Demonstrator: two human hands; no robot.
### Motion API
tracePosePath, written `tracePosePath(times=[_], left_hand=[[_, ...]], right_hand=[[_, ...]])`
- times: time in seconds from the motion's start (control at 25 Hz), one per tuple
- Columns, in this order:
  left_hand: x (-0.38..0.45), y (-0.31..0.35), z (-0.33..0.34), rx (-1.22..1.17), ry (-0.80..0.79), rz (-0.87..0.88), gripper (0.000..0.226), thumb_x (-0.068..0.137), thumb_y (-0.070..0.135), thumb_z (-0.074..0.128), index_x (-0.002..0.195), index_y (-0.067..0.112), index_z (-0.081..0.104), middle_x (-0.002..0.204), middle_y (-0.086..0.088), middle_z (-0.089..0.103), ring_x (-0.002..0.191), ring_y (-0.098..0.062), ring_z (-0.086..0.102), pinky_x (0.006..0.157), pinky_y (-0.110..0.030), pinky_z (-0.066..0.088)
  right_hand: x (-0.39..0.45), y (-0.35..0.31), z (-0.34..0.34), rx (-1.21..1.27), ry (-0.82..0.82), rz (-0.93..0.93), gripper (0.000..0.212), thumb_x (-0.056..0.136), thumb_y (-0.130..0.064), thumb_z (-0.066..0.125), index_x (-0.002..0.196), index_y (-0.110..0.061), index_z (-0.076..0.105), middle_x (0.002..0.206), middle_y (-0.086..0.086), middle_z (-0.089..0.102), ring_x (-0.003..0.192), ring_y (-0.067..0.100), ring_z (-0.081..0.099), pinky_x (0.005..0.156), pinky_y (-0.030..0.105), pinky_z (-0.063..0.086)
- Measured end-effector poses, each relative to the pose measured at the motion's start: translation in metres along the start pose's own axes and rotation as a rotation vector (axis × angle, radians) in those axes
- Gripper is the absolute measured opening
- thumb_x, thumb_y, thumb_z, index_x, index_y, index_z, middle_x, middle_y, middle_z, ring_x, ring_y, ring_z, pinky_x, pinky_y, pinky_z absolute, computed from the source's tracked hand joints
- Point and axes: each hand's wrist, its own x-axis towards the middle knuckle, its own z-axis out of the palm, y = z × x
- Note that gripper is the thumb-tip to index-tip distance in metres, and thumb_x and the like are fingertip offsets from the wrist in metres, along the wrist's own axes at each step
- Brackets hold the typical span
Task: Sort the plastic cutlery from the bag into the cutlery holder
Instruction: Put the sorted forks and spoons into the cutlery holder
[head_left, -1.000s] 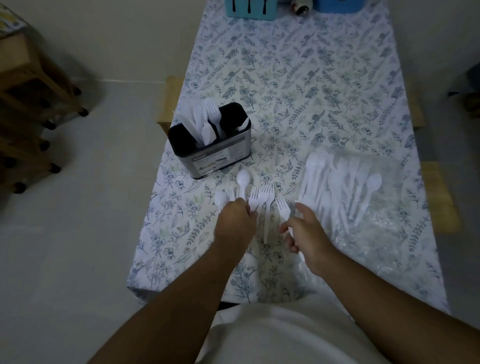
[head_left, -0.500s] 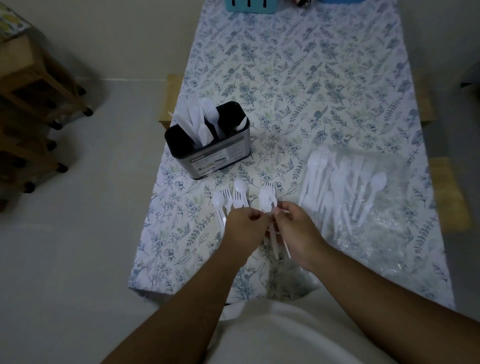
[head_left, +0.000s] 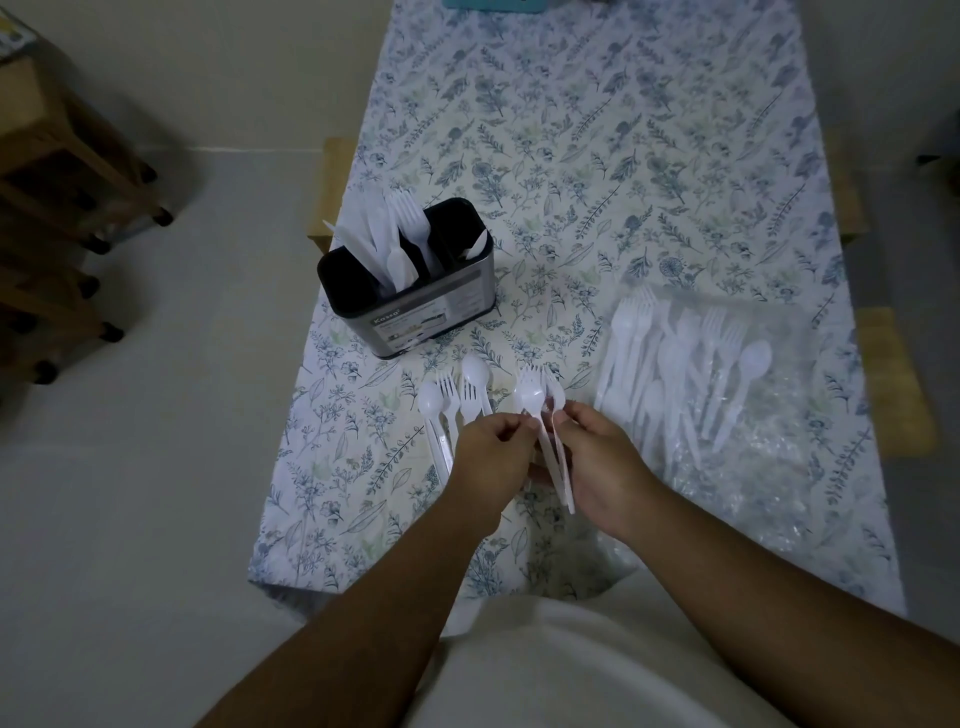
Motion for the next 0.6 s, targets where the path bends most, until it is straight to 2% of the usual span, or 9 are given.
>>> tracePosePath(times=[0.08, 0.16, 0.24, 0.28, 0.36, 0.44, 0.6], left_hand=[[0.001, -0.003, -0.001, 0.09, -0.011, 0.087, 0.016, 0.098, 0.014, 0.062, 0.092, 0.007, 0.076, 0.08, -0.009, 0.077, 0.072, -0.022, 0.076, 0.068, -0.045, 0.064], [0.002, -0.003, -0.003, 0.242, 0.058, 0.19, 0.011, 0.094, 0.017, 0.068, 0.088, 0.011, 0.075, 0.071, 0.002, 0.073, 0.062, -0.005, 0.072, 0.06, -0.028, 0.063], [0.004, 0.001, -0.005, 0.402, 0.149, 0.272, 0.009, 0.092, 0.021, 0.07, 0.084, 0.016, 0.072, 0.067, 0.009, 0.068, 0.057, 0.001, 0.065, 0.051, -0.013, 0.051], [0.007, 0.002, -0.007, 0.48, 0.177, 0.316, 0.008, 0.092, 0.021, 0.069, 0.086, 0.017, 0.07, 0.07, 0.009, 0.067, 0.059, 0.0, 0.064, 0.051, -0.013, 0.048], [0.017, 0.0, -0.008, 0.673, 0.183, 0.371, 0.006, 0.091, 0.021, 0.069, 0.093, 0.015, 0.067, 0.08, 0.005, 0.067, 0.07, -0.007, 0.064, 0.06, -0.021, 0.053], [0.025, -0.002, -0.005, 0.862, 0.143, 0.353, 0.014, 0.09, 0.021, 0.071, 0.099, 0.013, 0.063, 0.088, -0.001, 0.068, 0.081, -0.017, 0.066, 0.067, -0.028, 0.054], [0.032, -0.004, -0.002, 0.899, 0.155, 0.333, 0.021, 0.09, 0.014, 0.067, 0.11, 0.013, 0.062, 0.094, -0.004, 0.072, 0.088, -0.02, 0.069, 0.069, -0.029, 0.053]], right_hand=[[-0.002, -0.001, 0.0, -0.001, -0.027, 0.019, 0.026, 0.108, -0.014, 0.044, 0.124, -0.006, 0.063, 0.116, 0.023, 0.074, 0.101, 0.035, 0.074, 0.076, 0.043, 0.062], [-0.003, -0.002, -0.002, -0.033, -0.037, 0.014, 0.025, 0.107, -0.011, 0.045, 0.121, -0.005, 0.066, 0.11, 0.022, 0.075, 0.095, 0.033, 0.075, 0.075, 0.042, 0.063], [-0.002, -0.002, -0.004, -0.102, -0.001, -0.012, 0.023, 0.105, -0.008, 0.049, 0.118, -0.003, 0.068, 0.102, 0.02, 0.076, 0.086, 0.03, 0.075, 0.076, 0.042, 0.063], [-0.001, -0.001, -0.005, -0.139, 0.042, -0.024, 0.021, 0.104, -0.007, 0.051, 0.116, -0.002, 0.068, 0.098, 0.02, 0.075, 0.083, 0.029, 0.073, 0.078, 0.045, 0.063], [0.001, -0.001, -0.008, -0.184, 0.118, -0.051, 0.019, 0.102, -0.006, 0.053, 0.109, -0.003, 0.07, 0.096, 0.024, 0.074, 0.08, 0.031, 0.071, 0.082, 0.051, 0.06], [0.003, -0.001, -0.01, -0.202, 0.142, -0.069, 0.019, 0.098, -0.004, 0.056, 0.109, -0.005, 0.072, 0.099, 0.025, 0.075, 0.081, 0.031, 0.072, 0.082, 0.05, 0.06], [0.002, -0.005, -0.012, -0.264, 0.184, -0.115, 0.02, 0.101, -0.003, 0.052, 0.111, -0.005, 0.07, 0.104, 0.019, 0.076, 0.088, 0.026, 0.076, 0.087, 0.047, 0.062]])
